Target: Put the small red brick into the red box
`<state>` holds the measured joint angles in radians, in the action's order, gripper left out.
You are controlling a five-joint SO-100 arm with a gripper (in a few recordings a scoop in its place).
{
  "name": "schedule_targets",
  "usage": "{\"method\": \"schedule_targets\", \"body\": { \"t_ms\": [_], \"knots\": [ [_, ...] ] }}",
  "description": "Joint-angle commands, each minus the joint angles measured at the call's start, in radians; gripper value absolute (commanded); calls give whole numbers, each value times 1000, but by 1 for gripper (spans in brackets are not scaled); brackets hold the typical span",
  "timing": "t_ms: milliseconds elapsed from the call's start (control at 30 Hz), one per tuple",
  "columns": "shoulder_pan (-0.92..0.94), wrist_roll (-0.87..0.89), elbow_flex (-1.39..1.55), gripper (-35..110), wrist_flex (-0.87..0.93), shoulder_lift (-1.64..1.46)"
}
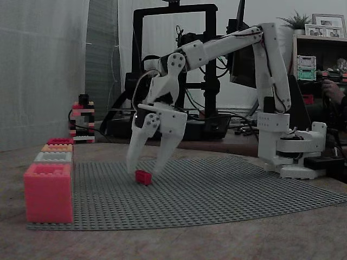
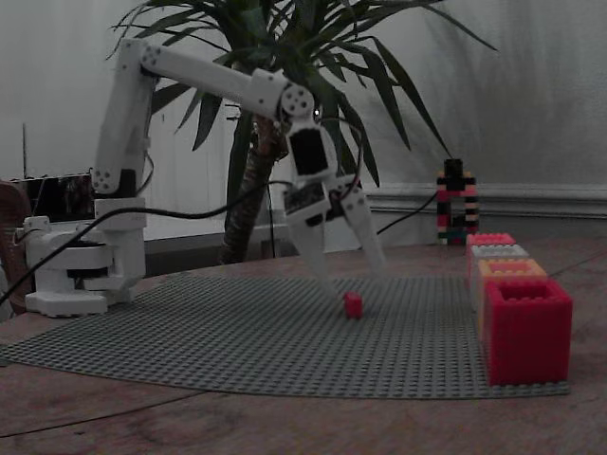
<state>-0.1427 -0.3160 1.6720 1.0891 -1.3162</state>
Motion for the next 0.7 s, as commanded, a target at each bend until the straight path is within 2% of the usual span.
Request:
{"method": "schedule_targets", "body": {
  "t_ms": [0,133,333,667],
  "knots": [
    [-26,-11,-64,15,-14,-26],
    [-26,-8,-64,5,-28,-18],
    [-26,11,-69,0,-66,-23],
    [86,166,-256,0,-152,-135]
  ]
}}
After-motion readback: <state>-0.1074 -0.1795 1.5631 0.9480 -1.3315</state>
